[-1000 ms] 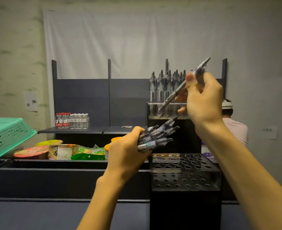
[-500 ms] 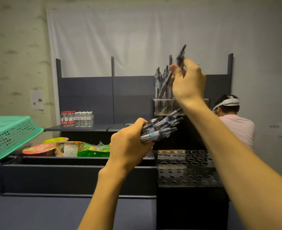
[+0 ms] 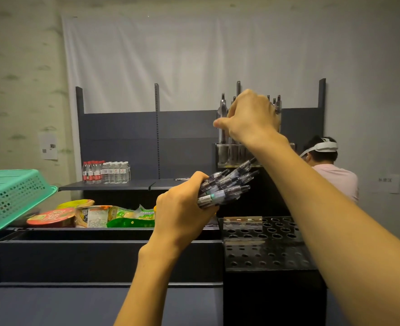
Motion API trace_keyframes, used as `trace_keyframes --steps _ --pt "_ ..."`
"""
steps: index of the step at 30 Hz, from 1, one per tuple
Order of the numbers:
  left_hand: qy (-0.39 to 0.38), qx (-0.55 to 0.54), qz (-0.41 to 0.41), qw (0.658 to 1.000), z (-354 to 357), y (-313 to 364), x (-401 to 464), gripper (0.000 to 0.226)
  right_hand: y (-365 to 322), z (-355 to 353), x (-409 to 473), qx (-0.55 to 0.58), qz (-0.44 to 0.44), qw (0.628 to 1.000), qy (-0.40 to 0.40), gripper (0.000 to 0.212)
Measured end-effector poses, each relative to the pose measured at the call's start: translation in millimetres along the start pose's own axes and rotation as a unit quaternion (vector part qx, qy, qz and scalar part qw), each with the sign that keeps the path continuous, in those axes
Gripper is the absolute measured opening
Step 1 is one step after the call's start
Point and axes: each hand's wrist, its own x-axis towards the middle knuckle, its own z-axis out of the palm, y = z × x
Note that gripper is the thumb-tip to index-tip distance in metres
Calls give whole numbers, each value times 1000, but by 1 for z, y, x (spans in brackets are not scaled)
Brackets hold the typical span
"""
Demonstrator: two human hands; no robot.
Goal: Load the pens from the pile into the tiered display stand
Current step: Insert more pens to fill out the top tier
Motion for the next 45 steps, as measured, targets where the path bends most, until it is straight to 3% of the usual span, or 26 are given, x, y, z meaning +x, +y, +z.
trace_keyframes --steps 9,14,20,26,30,34,39,45 --pt "1 -6 4 1000 1 -1 1 33 5 -2 -1 -4 30 999 -40 39" --pt "-3 1 19 1000 2 2 2 32 9 -5 -9 3 5 999 -36 38" --pt "-5 6 22 1000 3 2 5 34 24 -18 -29 101 -8 995 -3 25" --pt "-30 8 26 999 -4 5 7 35 46 -29 -70 170 -17 985 37 26" --pt "-44 28 36 998 -9 12 10 34 59 -36 -95 255 -11 966 -38 22" --pt "-51 32 63 996 -11 23 12 35 66 -44 -114 396 27 907 -140 23" --pt "-33 70 77 994 -10 37 12 33 76 -42 -116 481 110 849 -189 30" --pt "-46 94 70 992 -8 41 11 34 79 -43 -114 454 157 848 -224 28"
